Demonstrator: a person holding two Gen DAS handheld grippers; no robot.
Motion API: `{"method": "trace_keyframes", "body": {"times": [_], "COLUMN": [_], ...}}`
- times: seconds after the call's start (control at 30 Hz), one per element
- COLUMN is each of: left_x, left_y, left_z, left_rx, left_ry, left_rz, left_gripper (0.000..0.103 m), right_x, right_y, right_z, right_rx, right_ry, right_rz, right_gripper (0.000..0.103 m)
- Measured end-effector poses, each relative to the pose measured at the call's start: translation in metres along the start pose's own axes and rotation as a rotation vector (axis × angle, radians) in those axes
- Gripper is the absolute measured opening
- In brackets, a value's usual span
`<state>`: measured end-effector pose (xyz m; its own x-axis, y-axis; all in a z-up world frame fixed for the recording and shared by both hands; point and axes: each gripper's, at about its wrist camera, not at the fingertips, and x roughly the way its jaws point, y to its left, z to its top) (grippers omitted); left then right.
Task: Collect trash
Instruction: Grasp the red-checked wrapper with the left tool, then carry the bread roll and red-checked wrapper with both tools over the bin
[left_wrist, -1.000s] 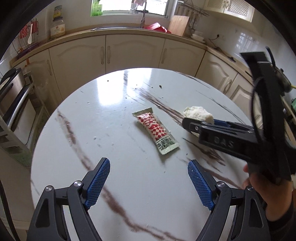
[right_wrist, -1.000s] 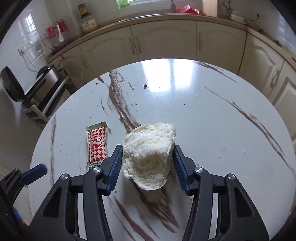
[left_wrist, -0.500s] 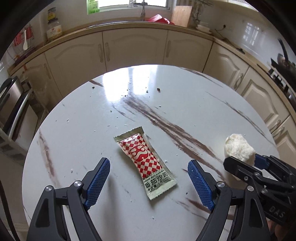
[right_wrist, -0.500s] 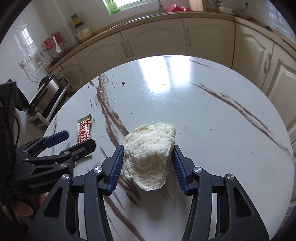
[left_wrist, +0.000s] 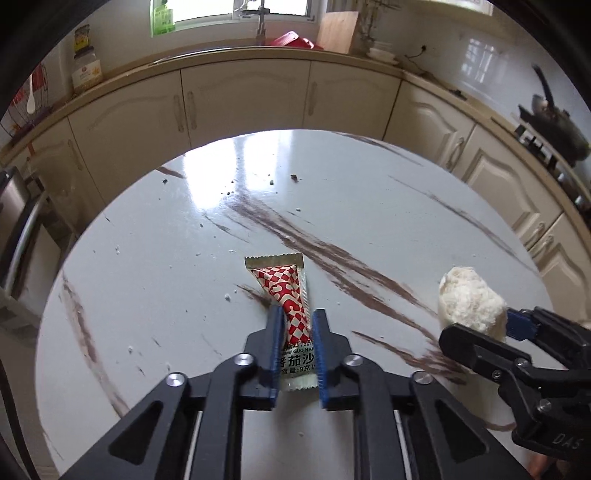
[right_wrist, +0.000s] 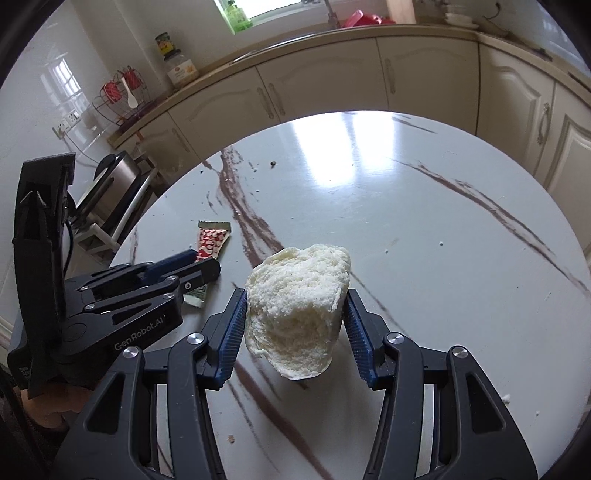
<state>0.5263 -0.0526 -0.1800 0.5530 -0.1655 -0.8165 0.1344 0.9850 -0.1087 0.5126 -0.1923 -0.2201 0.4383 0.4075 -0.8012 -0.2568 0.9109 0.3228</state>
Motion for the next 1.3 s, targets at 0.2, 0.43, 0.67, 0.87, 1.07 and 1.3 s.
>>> {"method": "trace_keyframes", "body": {"times": [0.2, 0.43, 0.67, 0.87, 1.07, 1.3], "left_x": [-0.017, -0.081, -0.139, -0.193, -0.234, -0.268], "left_y": [0.007, 0.035, 0.078, 0.125, 0.191, 0.269], "left_z": [-0.015, -0.065, -0.135, -0.212, -0.298, -0.387], "left_rx": [-0.011, -0.063, -0.109, -0.183, -0.323, -0.495], "left_ry": [-0.027, -0.111, -0.173, -0.218, -0.221, -0.206], "left_rz": [-0.076, -0.134, -0.113, -0.042, 0.042, 0.112], "left_gripper": [0.005, 0.005, 0.005, 0.005, 0.005, 0.005], "right_x": [-0.012, -0.032, -0.055, -0.060, -0.024, 0.048], "right_y": [0.013, 0.047, 0.113, 0.190, 0.289, 0.381], "right_z": [-0.012, -0.037, -0.068, -0.093, -0.125, -0.158], "right_rx": [0.002, -0.014, -0.083, -0.171, -0.279, -0.377], "right_ry": [-0.012, -0.028, -0.049, -0.053, 0.024, 0.147], "right_rz": [0.019, 0.060, 0.134, 0.219, 0.364, 0.487], "right_gripper": [0.049, 0.049, 0.049, 0.049, 0.049, 0.049]}}
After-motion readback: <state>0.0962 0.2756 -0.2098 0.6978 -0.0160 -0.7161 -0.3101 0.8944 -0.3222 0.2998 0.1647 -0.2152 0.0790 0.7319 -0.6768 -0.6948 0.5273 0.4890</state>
